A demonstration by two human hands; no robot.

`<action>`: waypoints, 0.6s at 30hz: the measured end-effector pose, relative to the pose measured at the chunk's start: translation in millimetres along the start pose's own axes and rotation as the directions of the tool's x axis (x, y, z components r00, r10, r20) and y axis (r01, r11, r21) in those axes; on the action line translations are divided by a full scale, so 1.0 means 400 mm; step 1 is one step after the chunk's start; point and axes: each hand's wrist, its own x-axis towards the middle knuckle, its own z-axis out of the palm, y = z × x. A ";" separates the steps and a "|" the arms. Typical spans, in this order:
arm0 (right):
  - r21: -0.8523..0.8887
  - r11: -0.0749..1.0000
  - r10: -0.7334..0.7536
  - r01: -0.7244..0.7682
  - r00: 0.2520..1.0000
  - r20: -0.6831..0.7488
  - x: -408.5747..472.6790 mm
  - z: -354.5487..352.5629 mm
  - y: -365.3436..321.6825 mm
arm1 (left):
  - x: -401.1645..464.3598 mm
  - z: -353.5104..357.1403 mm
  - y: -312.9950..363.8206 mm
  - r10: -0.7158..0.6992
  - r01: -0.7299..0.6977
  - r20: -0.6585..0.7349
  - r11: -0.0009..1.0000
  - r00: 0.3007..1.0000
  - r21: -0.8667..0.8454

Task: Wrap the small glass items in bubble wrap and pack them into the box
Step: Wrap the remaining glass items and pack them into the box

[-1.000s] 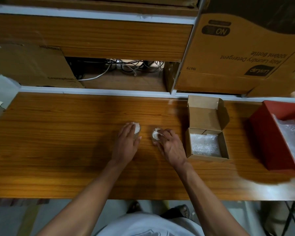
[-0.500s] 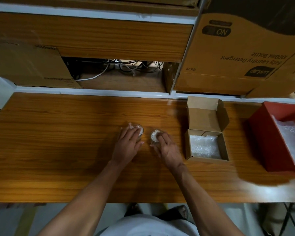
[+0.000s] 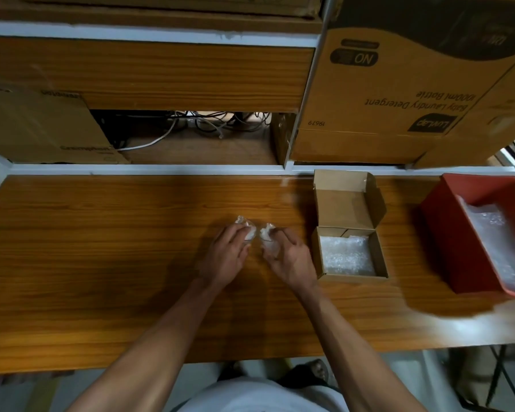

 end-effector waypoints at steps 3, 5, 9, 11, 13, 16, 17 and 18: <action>0.051 0.998 0.036 -0.033 0.998 -0.057 0.016 -0.085 0.012 | 0.034 -0.015 0.052 0.022 -0.024 -0.022 0.997 1.000 -0.067; 0.079 0.993 0.092 -0.086 0.993 -0.080 0.027 -0.151 0.033 | 0.067 -0.020 0.105 0.011 -0.012 -0.010 0.994 1.000 -0.108; 0.128 0.955 0.280 -0.269 0.956 -0.082 0.033 -0.300 0.103 | 0.139 -0.023 0.234 -0.052 0.055 0.018 0.971 0.998 -0.231; 0.111 0.928 0.362 -0.355 0.931 -0.047 0.029 -0.369 0.153 | 0.173 -0.018 0.298 -0.089 0.099 0.046 0.950 0.995 -0.295; 0.100 0.900 0.425 -0.425 0.905 0.023 0.020 -0.425 0.204 | 0.198 0.001 0.352 -0.087 0.112 0.085 0.932 0.993 -0.345; 0.060 0.874 0.472 -0.482 0.872 0.128 0.001 -0.479 0.260 | 0.219 0.046 0.412 -0.049 0.118 0.177 0.907 0.983 -0.404; 0.049 0.871 0.477 -0.488 0.866 0.150 -0.004 -0.486 0.277 | 0.224 0.064 0.429 -0.042 0.124 0.203 0.902 0.978 -0.413; 0.040 0.872 0.475 -0.489 0.862 0.177 -0.009 -0.491 0.293 | 0.228 0.080 0.443 -0.044 0.137 0.225 0.898 0.973 -0.417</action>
